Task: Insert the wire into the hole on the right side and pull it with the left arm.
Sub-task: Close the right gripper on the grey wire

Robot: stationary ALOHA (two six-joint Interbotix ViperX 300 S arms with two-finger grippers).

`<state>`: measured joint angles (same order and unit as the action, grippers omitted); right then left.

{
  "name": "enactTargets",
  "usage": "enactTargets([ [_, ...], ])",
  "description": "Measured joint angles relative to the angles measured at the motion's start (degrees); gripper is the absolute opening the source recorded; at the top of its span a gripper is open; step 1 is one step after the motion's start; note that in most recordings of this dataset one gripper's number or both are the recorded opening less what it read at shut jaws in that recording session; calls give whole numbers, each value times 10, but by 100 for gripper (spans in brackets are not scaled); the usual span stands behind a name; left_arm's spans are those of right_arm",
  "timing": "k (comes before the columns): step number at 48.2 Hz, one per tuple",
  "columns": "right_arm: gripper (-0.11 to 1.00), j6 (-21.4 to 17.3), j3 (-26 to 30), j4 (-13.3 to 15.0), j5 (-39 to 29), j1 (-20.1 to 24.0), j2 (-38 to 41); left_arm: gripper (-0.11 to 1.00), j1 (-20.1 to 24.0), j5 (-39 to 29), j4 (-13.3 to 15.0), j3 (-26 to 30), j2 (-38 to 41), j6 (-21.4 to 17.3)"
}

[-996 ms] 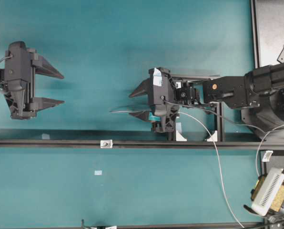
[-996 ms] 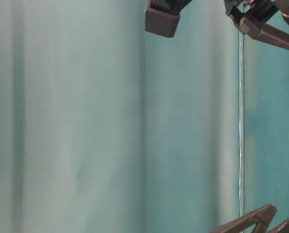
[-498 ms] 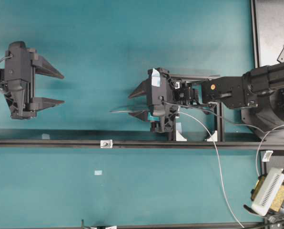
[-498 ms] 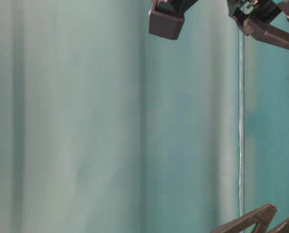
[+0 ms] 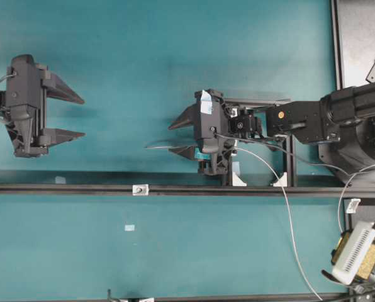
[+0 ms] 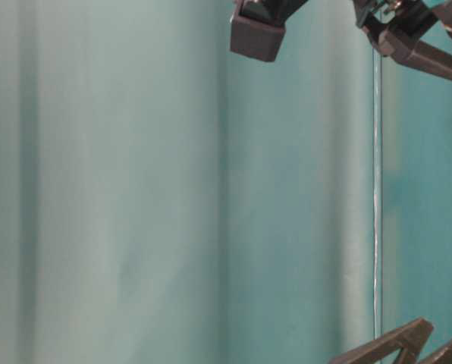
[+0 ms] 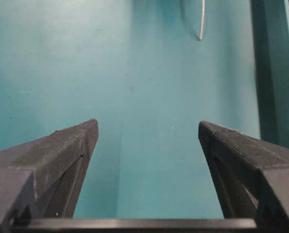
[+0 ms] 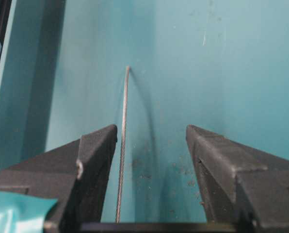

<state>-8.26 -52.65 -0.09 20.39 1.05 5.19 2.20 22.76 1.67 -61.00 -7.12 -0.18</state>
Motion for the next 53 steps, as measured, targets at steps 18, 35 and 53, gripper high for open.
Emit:
enactTargets([
  [18, 12, -1, 0, 0, 1, -2, 0, 84, 0, 0, 0, 0, 0, 0],
  [35, 2, 0, 0, 0, 0, -3, 0, 84, 0, 0, 0, 0, -1, 0],
  [53, 2, 0, 0, 0, -3, -3, -14, 84, 1, -2, 0, 0, -11, 0],
])
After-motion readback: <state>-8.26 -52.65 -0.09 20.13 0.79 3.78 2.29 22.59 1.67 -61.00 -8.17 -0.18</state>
